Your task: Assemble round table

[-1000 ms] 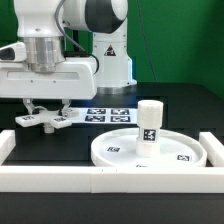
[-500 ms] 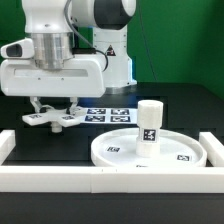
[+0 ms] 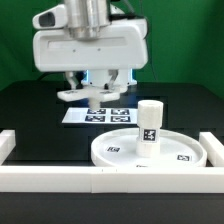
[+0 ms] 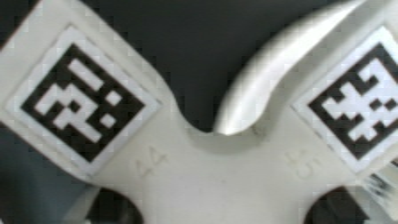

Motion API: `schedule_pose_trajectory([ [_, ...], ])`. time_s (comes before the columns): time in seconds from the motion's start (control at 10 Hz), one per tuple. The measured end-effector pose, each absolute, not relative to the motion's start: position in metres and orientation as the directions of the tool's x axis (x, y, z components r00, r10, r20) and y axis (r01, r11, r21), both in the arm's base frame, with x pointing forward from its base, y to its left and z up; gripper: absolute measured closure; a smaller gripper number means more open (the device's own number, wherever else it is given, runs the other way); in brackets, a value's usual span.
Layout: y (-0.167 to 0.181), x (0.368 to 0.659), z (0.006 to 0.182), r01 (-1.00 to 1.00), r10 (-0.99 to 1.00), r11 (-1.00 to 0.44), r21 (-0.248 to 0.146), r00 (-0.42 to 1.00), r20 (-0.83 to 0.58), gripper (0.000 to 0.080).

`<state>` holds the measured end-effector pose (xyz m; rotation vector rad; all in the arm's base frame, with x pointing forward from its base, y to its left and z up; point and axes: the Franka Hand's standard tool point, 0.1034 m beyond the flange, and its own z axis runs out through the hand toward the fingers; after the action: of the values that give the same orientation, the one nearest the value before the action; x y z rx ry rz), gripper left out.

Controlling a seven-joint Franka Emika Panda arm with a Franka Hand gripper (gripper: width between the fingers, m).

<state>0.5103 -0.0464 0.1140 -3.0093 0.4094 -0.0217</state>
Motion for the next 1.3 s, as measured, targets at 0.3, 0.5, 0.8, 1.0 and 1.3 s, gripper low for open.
schedule_pose_trajectory([
  [0.3, -0.036, 0.526, 0.126, -0.28, -0.281, -0.953, -0.118, 0.96, -0.011, 0.0357],
  [0.5, -0.036, 0.525, 0.125, -0.28, -0.28, -0.953, -0.117, 0.96, -0.012, 0.0357],
  [0.8, -0.011, 0.538, 0.142, -0.255, -0.255, -0.96, -0.116, 0.967, -0.018, 0.0357],
  [1.0, 0.02, 0.558, 0.15, -0.216, -0.217, -0.969, -0.122, 0.976, -0.008, 0.0357],
  [1.3, 0.023, 0.559, 0.148, -0.212, -0.211, -0.97, -0.122, 0.977, -0.014, 0.0357],
])
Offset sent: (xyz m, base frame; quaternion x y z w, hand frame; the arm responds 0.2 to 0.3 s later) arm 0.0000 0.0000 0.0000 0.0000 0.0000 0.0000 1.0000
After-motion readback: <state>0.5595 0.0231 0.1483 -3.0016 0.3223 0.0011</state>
